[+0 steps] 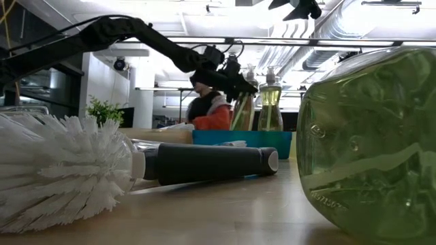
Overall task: Pick & Place Kitchen Sink Supplies
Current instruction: Put the green dishwashing liquid bottle into the blue bin
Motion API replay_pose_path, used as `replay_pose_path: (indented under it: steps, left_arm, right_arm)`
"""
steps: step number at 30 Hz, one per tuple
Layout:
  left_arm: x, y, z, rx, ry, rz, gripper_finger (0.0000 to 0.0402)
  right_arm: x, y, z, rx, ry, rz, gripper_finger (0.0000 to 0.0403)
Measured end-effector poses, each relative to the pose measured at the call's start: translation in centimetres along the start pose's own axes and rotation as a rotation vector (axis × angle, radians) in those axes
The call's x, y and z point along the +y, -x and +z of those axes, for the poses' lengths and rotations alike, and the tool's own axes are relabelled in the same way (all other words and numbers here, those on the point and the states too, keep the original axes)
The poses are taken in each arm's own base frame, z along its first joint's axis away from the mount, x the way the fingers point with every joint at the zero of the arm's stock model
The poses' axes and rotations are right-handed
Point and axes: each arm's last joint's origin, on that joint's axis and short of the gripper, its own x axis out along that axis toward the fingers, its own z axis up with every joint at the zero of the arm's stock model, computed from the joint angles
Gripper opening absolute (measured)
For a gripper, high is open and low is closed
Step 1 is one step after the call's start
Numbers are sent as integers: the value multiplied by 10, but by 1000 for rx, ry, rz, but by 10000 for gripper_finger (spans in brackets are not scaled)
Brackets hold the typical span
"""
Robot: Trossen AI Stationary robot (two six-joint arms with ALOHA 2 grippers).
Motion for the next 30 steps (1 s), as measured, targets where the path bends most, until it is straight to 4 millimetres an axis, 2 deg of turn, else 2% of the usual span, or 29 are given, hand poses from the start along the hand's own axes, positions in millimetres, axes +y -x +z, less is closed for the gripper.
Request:
replay_pose_path:
  steps: [4,8,16,22,30]
  left_arm:
    - [3,-3,-11,3,27,12,193]
    - [3,-4,-10,-6,16,11,193]
    - [-12,-18,-3,-47,-60,18,193]
    - [-20,-29,-5,-59,-77,64,193]
    - [-22,-42,-23,-63,-41,93,193]
  right_arm:
    - [0,0,-1,7,-1,0,385]
    - [0,0,-1,9,-1,0,385]
    - [-1,0,-3,31,-4,-31,385]
    - [-1,0,-3,33,-18,-34,385]
    - [-1,0,-3,33,-26,-33,385]
